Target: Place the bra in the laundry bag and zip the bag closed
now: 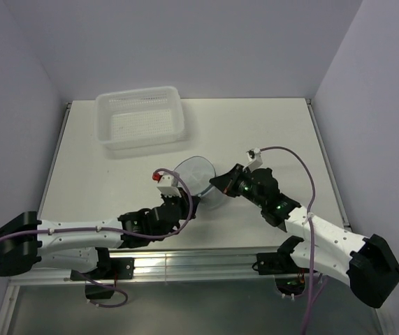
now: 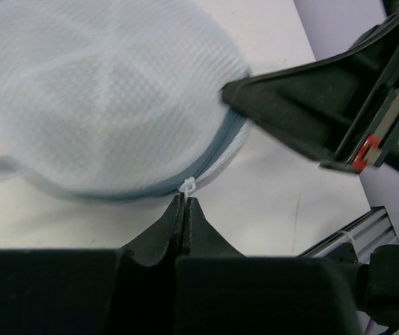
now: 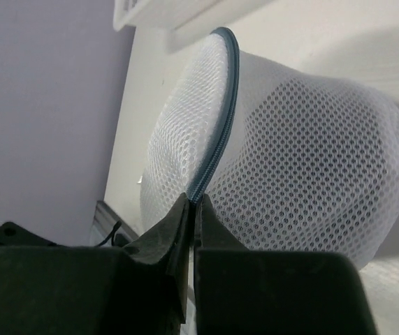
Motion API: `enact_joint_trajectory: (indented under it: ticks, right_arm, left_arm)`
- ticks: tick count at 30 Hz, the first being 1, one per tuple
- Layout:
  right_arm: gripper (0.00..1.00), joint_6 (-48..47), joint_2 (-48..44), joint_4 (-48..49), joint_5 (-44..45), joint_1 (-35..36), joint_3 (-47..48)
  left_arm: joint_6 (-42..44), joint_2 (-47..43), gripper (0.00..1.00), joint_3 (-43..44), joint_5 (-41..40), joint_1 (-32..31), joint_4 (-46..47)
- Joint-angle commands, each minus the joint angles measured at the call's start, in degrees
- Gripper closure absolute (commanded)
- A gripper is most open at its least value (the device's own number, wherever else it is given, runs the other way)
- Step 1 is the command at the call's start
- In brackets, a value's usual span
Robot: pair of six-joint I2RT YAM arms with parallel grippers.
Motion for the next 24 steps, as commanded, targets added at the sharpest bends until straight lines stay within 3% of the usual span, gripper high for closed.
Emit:
enact_joint_trajectory:
  ticks: [1, 4, 8, 11, 12, 14, 20, 24]
  right_arm:
    - [1.0, -4.19, 0.23, 1.52, -0.17, -5.91, 2.36]
    - [1.0, -7.09, 1.72, 1.87, -6.77, -15.05, 2.79]
    - [1.0, -9.99, 5.15, 0.38, -10.03, -18.41, 5.95]
    - [0.67, -10.35, 6.47, -0.5, -12.84, -17.98, 7.71]
    - [0.41, -9.91, 5.17, -1.2, -12.15, -17.02, 7.54]
    - [0.13, -9.56, 2.7, -2.6, -10.04, -15.52, 6.49]
    - [0.11, -4.99, -6.88, -7.53, -0.37, -4.45, 1.66]
    - [0.21, 0.72, -6.98, -2.8, -1.77, -1.9, -2.38]
  left_arm:
    - [-2.17, -5.63, 1.0, -2.9, -2.85, -0.23, -6.0]
    - [-4.46, -9.51, 1.0, -5.97, -3.38, 0.56, -10.04]
    - [-5.52, -13.38, 1.0, -6.86, -4.7, 0.82, -11.2]
    - [-3.41, -12.26, 1.0, -5.29, -2.95, 0.82, -8.13]
    - [-2.89, -9.9, 1.0, -4.41, -2.16, 0.82, -6.82]
    - [-1.83, -7.6, 1.0, -2.48, -1.1, 0.74, -4.62]
    - [-0.16, -0.3, 1.0, 2.71, 1.36, 0.74, 1.8]
    - [0.81, 1.98, 1.0, 4.21, 2.68, 0.74, 4.27]
